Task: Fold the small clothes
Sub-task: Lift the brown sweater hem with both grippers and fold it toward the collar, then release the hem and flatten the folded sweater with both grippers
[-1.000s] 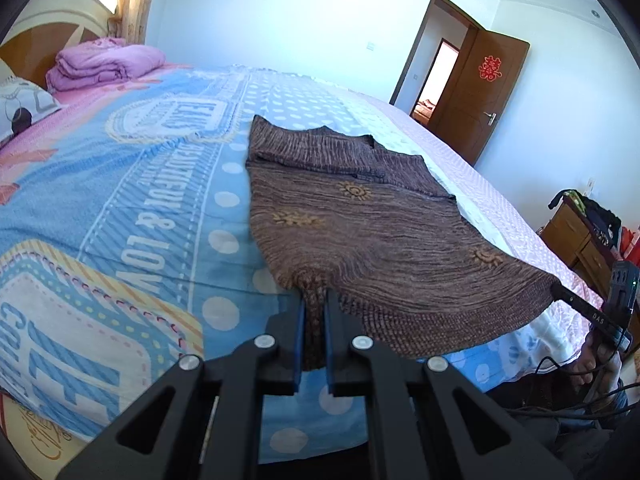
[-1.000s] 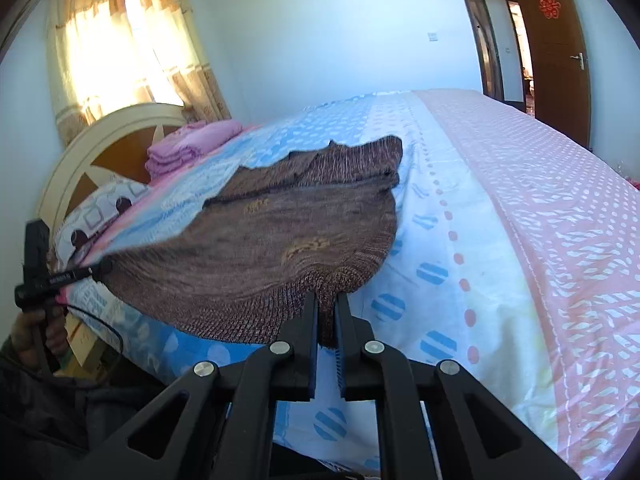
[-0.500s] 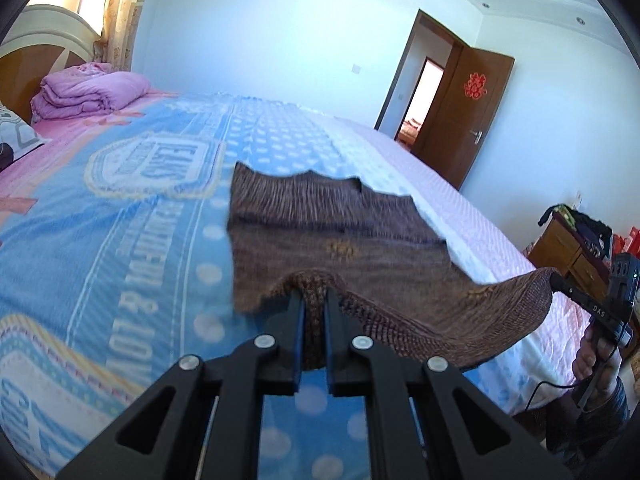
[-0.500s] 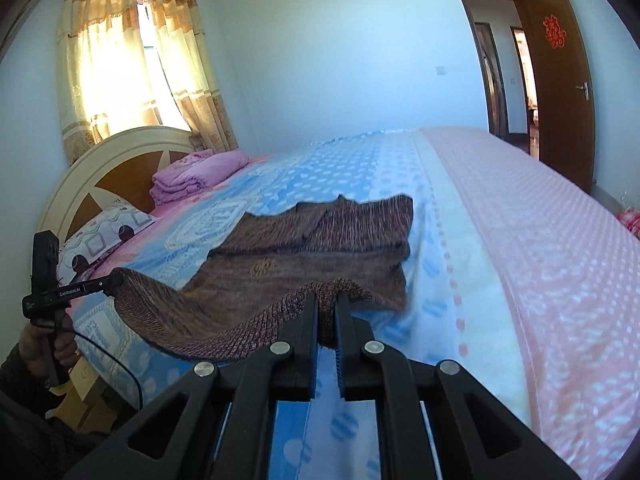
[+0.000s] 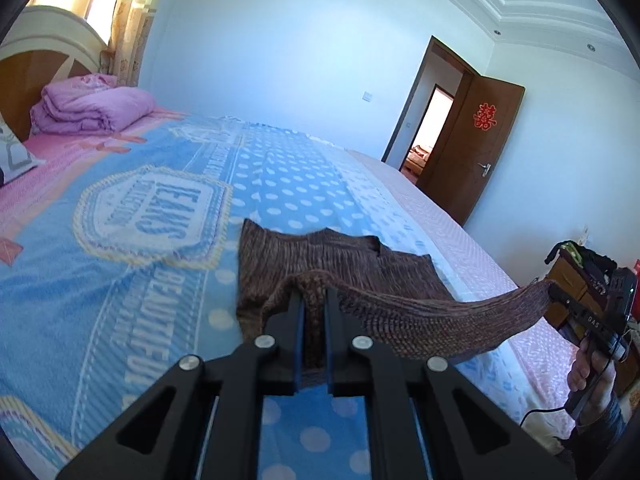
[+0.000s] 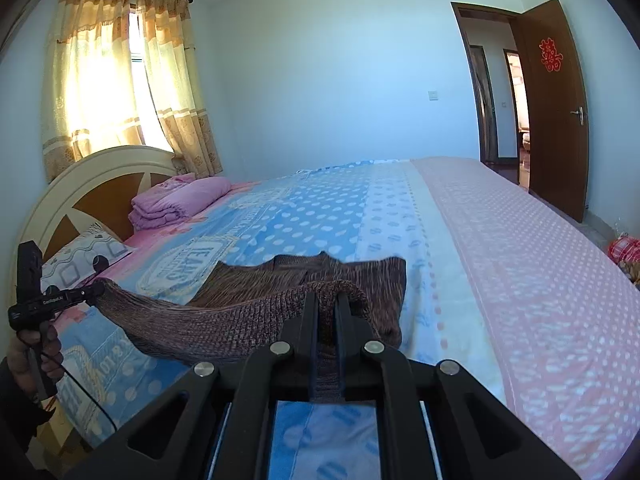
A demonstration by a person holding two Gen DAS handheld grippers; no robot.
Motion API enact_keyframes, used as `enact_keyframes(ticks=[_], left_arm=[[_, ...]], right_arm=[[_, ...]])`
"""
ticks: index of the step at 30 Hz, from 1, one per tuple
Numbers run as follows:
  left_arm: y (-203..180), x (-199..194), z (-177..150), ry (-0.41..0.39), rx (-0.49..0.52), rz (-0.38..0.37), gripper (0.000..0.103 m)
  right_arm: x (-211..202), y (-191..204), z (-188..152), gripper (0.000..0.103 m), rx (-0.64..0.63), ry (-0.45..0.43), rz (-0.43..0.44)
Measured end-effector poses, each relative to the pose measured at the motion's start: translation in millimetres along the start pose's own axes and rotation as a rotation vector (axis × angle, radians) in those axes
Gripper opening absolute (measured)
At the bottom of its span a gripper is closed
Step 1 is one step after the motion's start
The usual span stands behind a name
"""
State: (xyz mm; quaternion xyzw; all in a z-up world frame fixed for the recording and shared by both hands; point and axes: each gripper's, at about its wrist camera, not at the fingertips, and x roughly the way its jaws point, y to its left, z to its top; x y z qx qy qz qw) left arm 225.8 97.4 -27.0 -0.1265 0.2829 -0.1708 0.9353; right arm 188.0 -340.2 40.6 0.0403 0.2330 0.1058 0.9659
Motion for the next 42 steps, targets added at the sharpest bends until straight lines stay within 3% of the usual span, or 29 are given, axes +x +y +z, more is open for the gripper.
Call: enact_keyframes(ticks=[10, 18, 23, 27, 30, 32, 33, 35, 37, 42], left_arm=[[2.4, 47.6, 41.7, -0.006, 0.047, 0.045, 0.009], [9.6, 120.0, 73.4, 0.025, 0.086, 0.081, 0.009], [22.6, 186.2, 61.3, 0.100, 0.121, 0.170, 0.009], [33.6, 233.6, 37.5, 0.190, 0.171, 0.255, 0.010], [39.5, 240.5, 25.8, 0.225, 0.151, 0.280, 0.017], [39.5, 233.3, 24.3, 0.213, 0.146, 0.287, 0.030], [38.9, 226.9, 23.5, 0.203, 0.149, 0.297, 0.036], [36.1, 213.1, 20.6, 0.179, 0.179, 0.306, 0.061], [30.3, 203.2, 14.8, 0.178, 0.259, 0.315, 0.068], [22.9, 225.4, -5.0, 0.271, 0.469, 0.394, 0.075]], right_arm=[[59.0, -7.8, 37.9, 0.006, -0.030, 0.013, -0.047], [130.4, -36.3, 55.3, 0.006, 0.029, 0.089, -0.093], [188.7, -48.7, 40.5, 0.006, 0.029, 0.180, -0.141], [246.5, -60.0, 15.2, 0.007, 0.010, 0.310, -0.174], [273.7, -65.3, -0.1, 0.007, -0.019, 0.381, -0.193], [280.4, -65.8, -5.7, 0.007, -0.044, 0.406, -0.192], [277.5, -63.6, -5.9, 0.009, -0.063, 0.396, -0.189], [269.3, -59.3, -5.0, 0.027, -0.098, 0.386, -0.189], [259.8, -55.2, -4.7, 0.066, -0.124, 0.382, -0.182], [263.1, -39.3, -16.5, 0.069, -0.322, 0.440, -0.262]])
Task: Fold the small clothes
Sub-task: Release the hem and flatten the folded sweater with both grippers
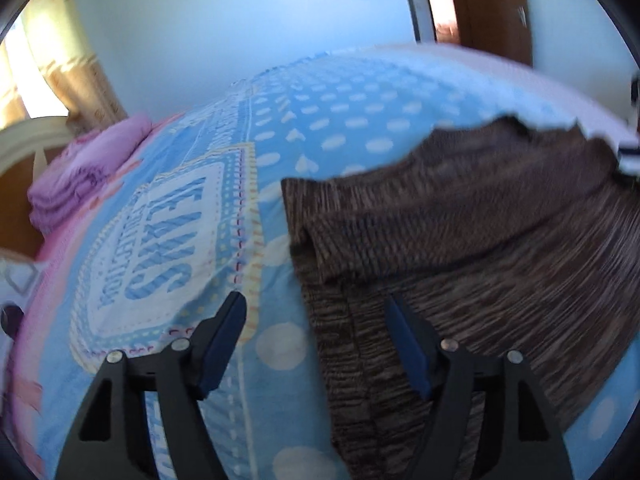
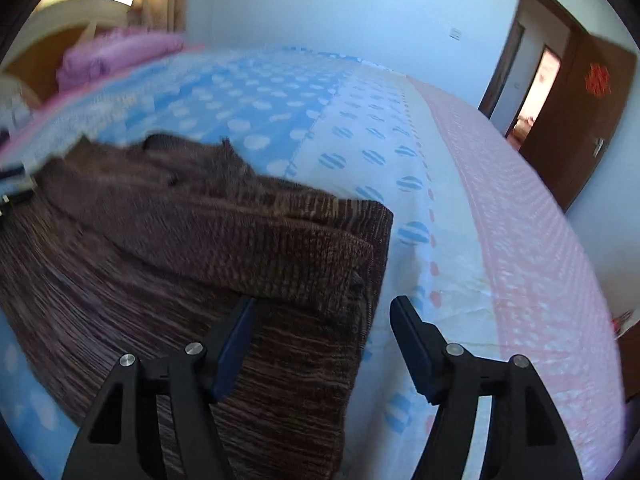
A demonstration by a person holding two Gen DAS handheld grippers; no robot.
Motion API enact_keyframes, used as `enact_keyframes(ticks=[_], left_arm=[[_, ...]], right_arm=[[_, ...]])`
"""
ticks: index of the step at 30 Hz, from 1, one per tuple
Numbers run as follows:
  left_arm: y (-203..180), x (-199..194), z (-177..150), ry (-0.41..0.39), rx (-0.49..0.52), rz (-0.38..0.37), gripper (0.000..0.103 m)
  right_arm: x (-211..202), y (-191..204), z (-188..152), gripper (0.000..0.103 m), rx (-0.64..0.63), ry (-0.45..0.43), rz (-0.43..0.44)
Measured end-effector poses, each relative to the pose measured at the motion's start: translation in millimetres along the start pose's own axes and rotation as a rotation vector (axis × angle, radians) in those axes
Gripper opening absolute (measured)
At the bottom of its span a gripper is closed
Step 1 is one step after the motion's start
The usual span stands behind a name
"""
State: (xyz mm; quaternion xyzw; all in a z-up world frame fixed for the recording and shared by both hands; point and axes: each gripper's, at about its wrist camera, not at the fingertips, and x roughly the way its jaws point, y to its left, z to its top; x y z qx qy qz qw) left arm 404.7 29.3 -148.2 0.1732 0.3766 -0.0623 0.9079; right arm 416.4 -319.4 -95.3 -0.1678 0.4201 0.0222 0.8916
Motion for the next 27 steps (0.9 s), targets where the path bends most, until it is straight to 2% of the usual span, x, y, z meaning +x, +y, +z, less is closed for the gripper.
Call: enact_keyframes(ticks=[3, 6, 10, 14, 16, 19, 21, 24, 27], left_arm=[[-0.3, 12.4, 16.4, -0.001, 0.001, 0.027, 0.077], [-0.4, 17.5, 38.2, -0.037, 0.025, 0.126, 0.077], [25.0, 31.1, 68.3, -0.018, -0.076, 0.184, 0.078], [54.9, 34.3, 73.0, 0.014, -0.188, 0.252, 0.084], [62.2, 30.2, 65.6, 0.024, -0.216, 0.210, 0.084], [53.5, 23.2, 51.9, 0.025, -0.157, 0.204, 0.086], [39.6, 14.1, 40.2, 0.008, -0.099, 0.160, 0.092], [12.5, 10.7, 30.8, 0.002, 0.010, 0.139, 0.096], [-15.2, 22.2, 33.6, 0.011, 0.133, 0.186, 0.096]], right_arm=[[14.1, 3.7, 7.7, 0.070, -0.041, 0.031, -0.029], [20.9, -1.5, 30.1, 0.070, -0.042, 0.036, -0.067], [16.1, -26.1, 69.5, 0.070, 0.033, -0.039, -0.144], [10.4, -53.5, 84.1, 0.070, 0.145, -0.063, -0.128], [5.4, -56.1, 77.8, 0.070, 0.154, -0.063, -0.091], [-2.7, -36.2, 63.5, 0.070, 0.086, -0.027, 0.043], [-2.2, -6.6, 48.9, 0.070, -0.069, 0.026, 0.100], [7.6, 23.0, 33.4, 0.070, -0.257, 0.074, -0.005], [25.1, 25.8, 39.0, 0.070, -0.301, 0.087, -0.098]])
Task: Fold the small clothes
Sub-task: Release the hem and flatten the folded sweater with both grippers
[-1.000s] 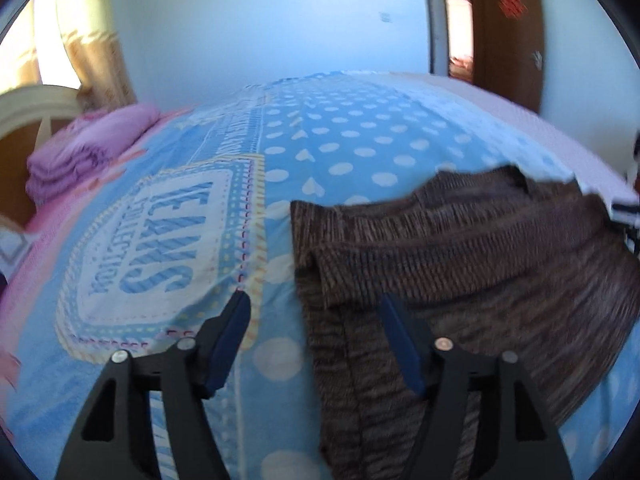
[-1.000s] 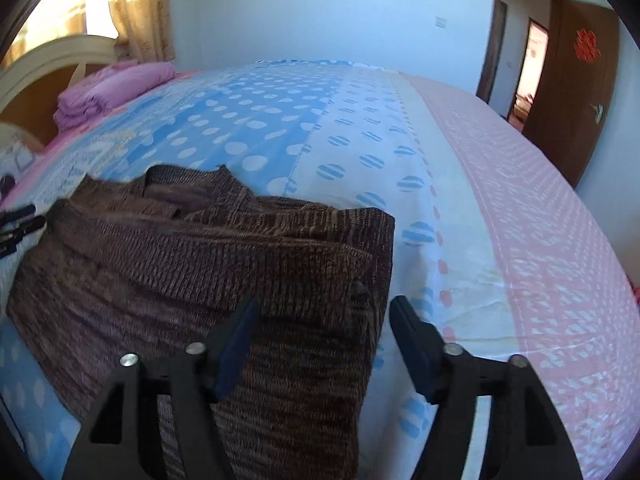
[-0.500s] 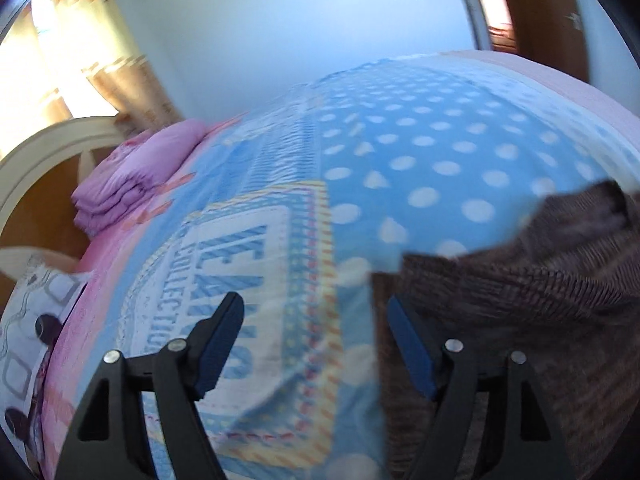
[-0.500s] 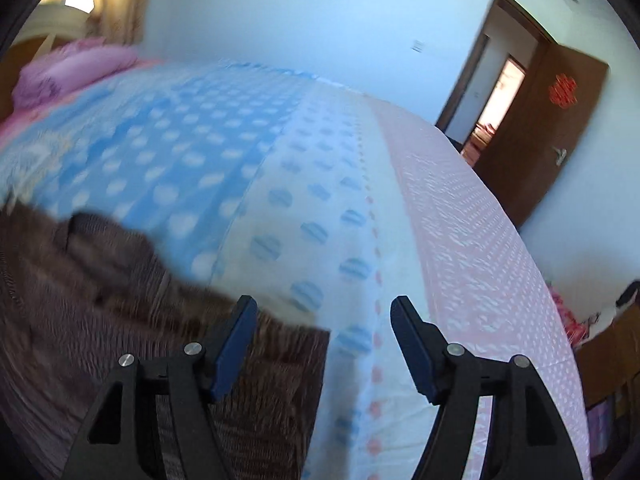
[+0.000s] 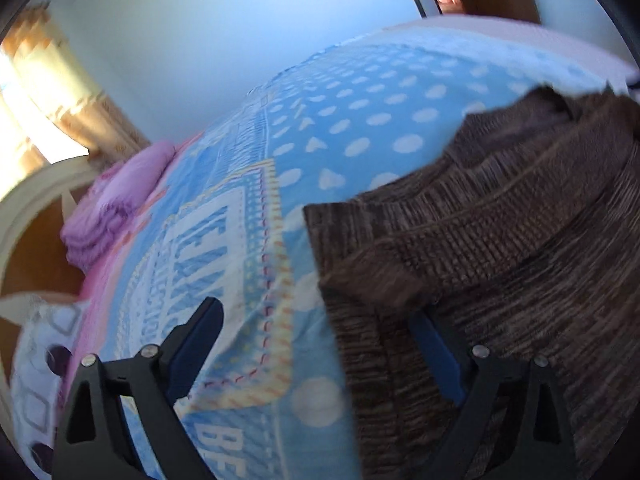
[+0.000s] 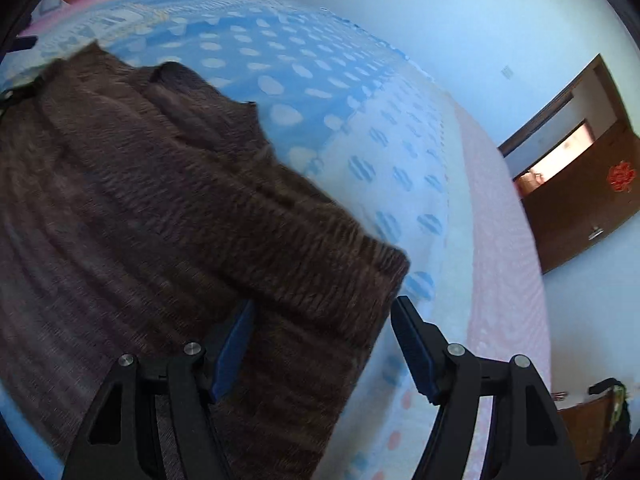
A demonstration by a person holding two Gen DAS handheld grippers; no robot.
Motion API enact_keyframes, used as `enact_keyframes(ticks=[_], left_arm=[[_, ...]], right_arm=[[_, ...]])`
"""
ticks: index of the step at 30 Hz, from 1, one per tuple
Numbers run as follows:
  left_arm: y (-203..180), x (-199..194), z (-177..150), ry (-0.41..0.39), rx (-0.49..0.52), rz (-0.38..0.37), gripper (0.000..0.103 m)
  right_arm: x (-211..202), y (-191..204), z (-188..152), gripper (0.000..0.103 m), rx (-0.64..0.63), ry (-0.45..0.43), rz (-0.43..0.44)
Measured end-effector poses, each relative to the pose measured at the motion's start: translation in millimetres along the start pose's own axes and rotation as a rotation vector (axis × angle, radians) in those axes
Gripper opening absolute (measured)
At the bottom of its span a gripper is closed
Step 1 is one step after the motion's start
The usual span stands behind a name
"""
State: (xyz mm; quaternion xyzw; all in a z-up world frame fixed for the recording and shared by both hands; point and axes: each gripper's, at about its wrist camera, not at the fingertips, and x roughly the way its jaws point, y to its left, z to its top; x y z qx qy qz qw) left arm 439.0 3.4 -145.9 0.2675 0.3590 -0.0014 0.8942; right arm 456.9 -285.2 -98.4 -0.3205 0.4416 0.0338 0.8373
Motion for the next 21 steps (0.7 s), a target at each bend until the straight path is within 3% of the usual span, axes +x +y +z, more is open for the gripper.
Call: enact_keyframes(ticks=[4, 6, 9, 14, 21], left_arm=[[2.9, 23.7, 33.6, -0.006, -0.016, 0.123, 0.098], [18.5, 32.7, 48.1, 0.013, -0.083, 0.137, 0.098], [40.3, 35.1, 56.5, 0.023, -0.152, 0.154, 0.098], [54.5, 18.8, 26.2, 0.045, -0.165, 0.116, 0.098], [58.5, -50.2, -45.4, 0.002, -0.275, -0.100, 0.098]], right_arm=[[10.2, -33.6, 35.7, 0.071, 0.102, -0.015, -0.093], [4.6, -51.0, 50.2, 0.071, 0.171, -0.053, -0.156], [-10.4, -71.8, 54.9, 0.072, 0.261, -0.109, -0.171], [-21.8, -85.8, 22.4, 0.072, 0.318, -0.108, -0.094], [-51.0, -84.4, -70.8, 0.072, 0.541, -0.110, 0.219]])
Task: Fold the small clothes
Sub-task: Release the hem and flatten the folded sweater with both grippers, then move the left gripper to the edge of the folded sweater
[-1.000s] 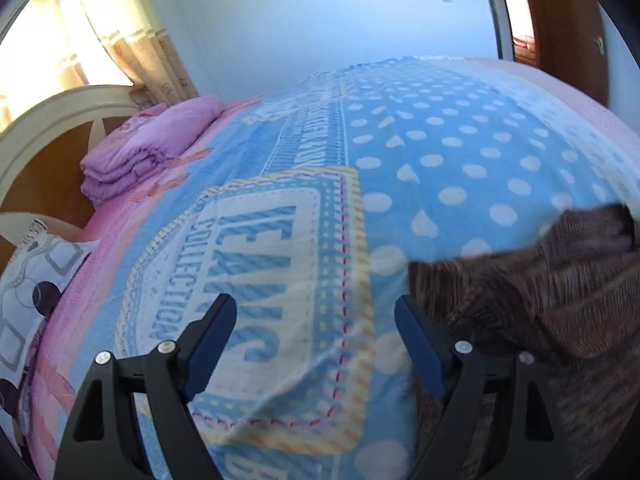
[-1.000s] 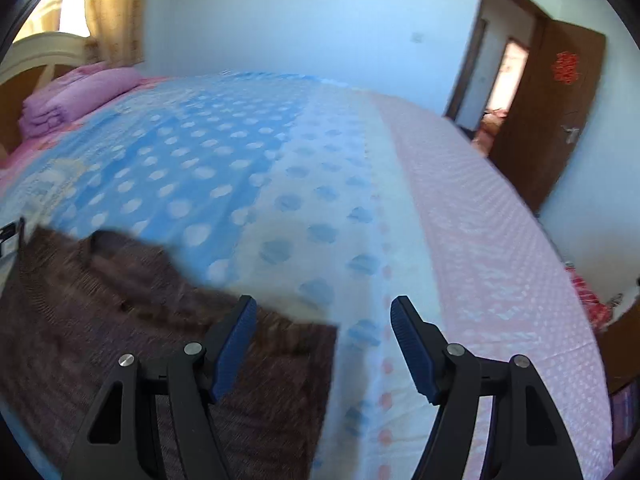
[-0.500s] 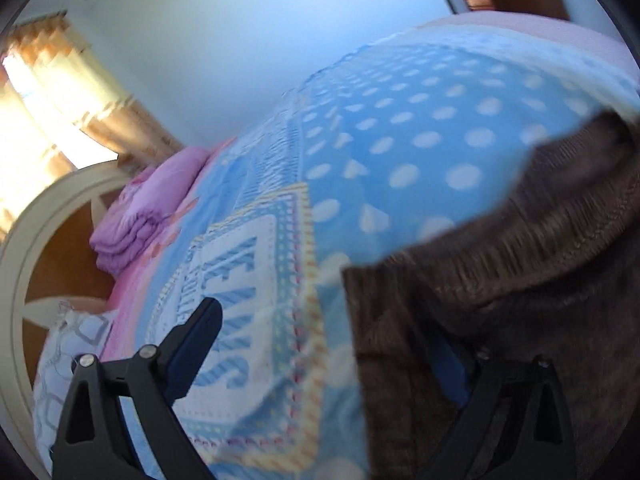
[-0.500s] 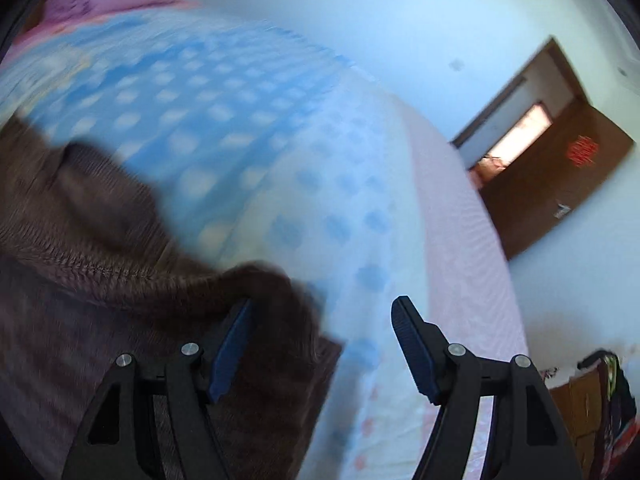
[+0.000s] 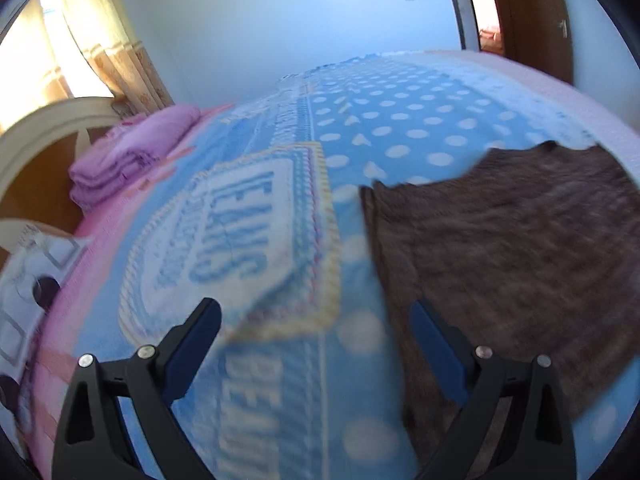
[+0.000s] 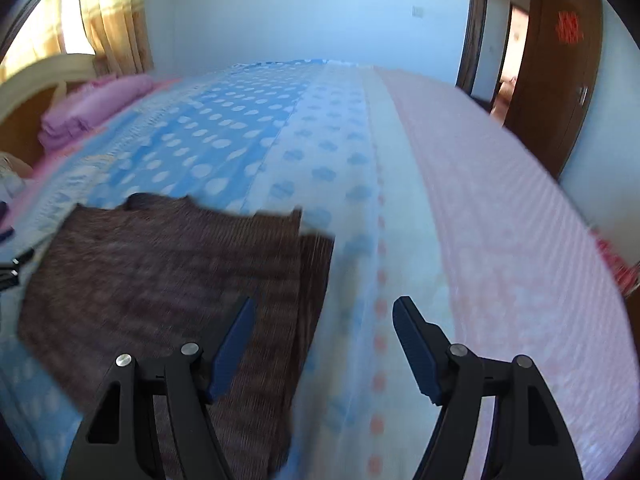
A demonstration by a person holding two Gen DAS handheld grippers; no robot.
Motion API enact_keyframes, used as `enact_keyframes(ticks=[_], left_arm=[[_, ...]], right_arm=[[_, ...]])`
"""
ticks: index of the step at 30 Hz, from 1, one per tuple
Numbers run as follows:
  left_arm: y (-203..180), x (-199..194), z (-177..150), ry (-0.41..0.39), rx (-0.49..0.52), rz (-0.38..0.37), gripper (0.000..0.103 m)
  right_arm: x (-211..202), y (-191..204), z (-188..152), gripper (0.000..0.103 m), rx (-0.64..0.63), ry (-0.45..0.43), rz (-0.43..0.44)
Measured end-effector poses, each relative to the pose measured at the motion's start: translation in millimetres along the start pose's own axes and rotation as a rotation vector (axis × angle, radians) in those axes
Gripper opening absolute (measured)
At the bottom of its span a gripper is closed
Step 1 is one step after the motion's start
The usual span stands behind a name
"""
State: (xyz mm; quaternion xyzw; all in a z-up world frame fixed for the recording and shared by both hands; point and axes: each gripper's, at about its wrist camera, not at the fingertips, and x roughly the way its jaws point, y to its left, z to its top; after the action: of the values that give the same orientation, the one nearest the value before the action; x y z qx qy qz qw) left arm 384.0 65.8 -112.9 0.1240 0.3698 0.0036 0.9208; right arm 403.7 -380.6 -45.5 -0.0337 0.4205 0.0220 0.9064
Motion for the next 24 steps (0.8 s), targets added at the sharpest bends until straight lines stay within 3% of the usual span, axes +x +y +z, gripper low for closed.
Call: enact_keyframes(ticks=[5, 8, 9, 11, 16, 18, 19, 20, 21, 22, 24], left_arm=[[-10.4, -29.8, -37.1, -0.009, -0.080, -0.143, 0.098], [-22.2, -30.3, -49.0, 0.007, -0.095, -0.181, 0.097], [-27.6, -27.8, -52.2, 0.015, -0.093, -0.186, 0.095], [-32.0, -25.5, -55.8, 0.031, -0.096, -0.200, 0.081], [-38.0, -22.4, -52.0, 0.030, -0.099, -0.228, 0.074], [-38.3, -17.8, -49.0, 0.034, -0.115, -0.241, 0.070], [-38.3, -16.5, -49.3, 0.037, -0.117, -0.254, 0.059], [-39.1, -14.8, -50.2, 0.045, -0.118, -0.272, 0.039], [-39.9, -10.2, -50.3, 0.060, -0.120, -0.285, 0.032], [-39.8, -7.9, -50.7, 0.068, -0.124, -0.283, 0.029], [-38.0, -9.1, -52.0, 0.062, -0.136, -0.294, 0.029]], right_arm=[[-24.2, 0.9, -50.1, 0.072, 0.055, 0.008, 0.091], [-29.0, 1.0, -71.3, 0.072, 0.087, 0.013, 0.121], [-26.5, 2.6, -75.5, 0.072, 0.087, 0.021, 0.126], [-24.1, 4.3, -81.2, 0.071, 0.094, 0.025, 0.126], [-13.4, 10.9, -84.4, 0.050, 0.082, 0.035, 0.124], [-7.2, 10.5, -86.0, 0.046, 0.094, 0.050, 0.142], [-5.8, 9.8, -87.1, 0.037, 0.102, 0.050, 0.151], [-5.0, 9.9, -87.9, 0.028, 0.102, 0.047, 0.162], [-4.5, 10.9, -88.8, 0.007, 0.097, 0.046, 0.182], [-6.5, 12.1, -90.2, 0.001, 0.094, 0.039, 0.195], [-14.3, 17.7, -93.0, 0.001, 0.063, 0.025, 0.180]])
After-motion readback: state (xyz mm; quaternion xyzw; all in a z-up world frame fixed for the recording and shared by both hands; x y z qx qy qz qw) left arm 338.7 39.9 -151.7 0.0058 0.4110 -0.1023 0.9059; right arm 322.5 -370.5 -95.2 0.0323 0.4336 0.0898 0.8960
